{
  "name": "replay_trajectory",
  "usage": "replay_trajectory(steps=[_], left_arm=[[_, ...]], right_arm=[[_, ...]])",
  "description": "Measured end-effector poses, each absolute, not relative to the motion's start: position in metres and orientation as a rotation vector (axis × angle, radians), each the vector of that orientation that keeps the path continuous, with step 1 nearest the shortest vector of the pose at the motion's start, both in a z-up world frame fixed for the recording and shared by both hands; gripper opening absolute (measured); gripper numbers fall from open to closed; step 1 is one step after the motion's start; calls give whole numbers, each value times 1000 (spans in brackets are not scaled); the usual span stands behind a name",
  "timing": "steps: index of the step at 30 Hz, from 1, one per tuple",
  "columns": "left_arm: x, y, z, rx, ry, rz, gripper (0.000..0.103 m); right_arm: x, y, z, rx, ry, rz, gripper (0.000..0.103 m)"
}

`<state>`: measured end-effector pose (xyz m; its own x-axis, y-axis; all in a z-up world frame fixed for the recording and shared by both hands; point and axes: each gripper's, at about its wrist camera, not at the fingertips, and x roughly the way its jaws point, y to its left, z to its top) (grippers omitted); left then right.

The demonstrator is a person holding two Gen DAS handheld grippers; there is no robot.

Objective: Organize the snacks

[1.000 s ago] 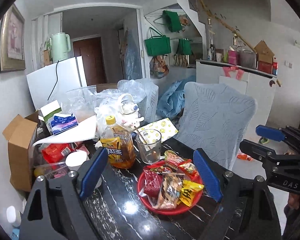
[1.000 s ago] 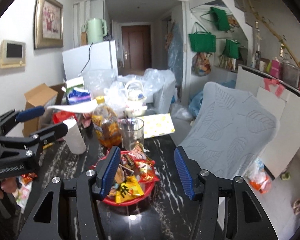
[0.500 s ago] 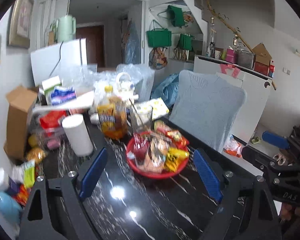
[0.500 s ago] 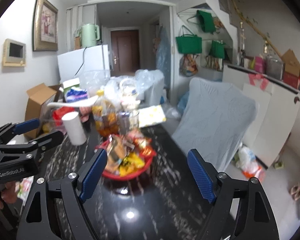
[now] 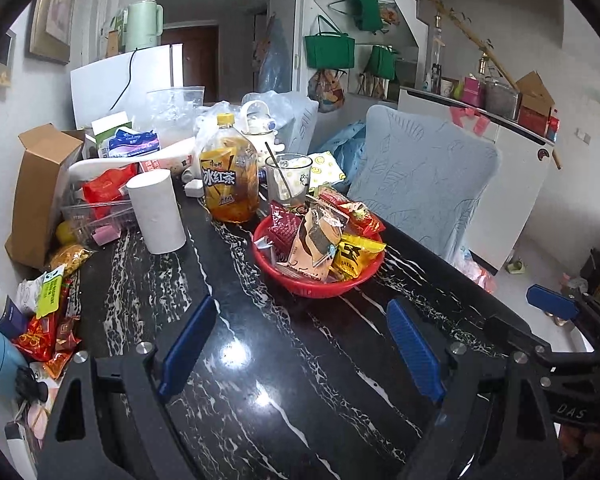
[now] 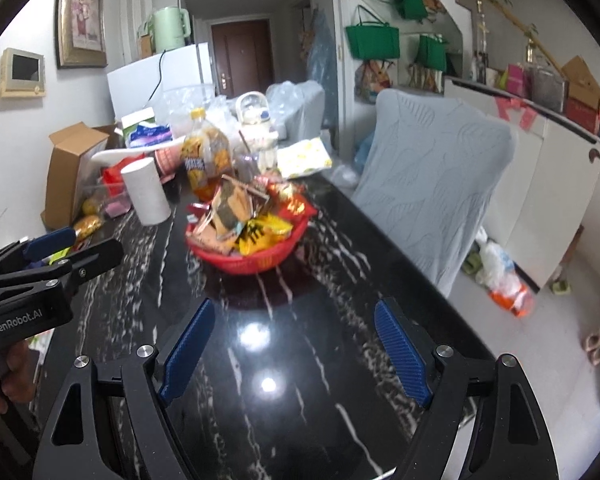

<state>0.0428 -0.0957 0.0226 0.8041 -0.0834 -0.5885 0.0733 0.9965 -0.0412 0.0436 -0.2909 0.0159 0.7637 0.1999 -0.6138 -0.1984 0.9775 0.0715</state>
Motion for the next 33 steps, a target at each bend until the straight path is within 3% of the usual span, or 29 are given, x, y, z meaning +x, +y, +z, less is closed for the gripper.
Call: replay_trajectory(steps=[33], left_arm=[[22,-108,28,12,634,-164,88]], right_arm=[[26,-302,24,25,655,186,83]])
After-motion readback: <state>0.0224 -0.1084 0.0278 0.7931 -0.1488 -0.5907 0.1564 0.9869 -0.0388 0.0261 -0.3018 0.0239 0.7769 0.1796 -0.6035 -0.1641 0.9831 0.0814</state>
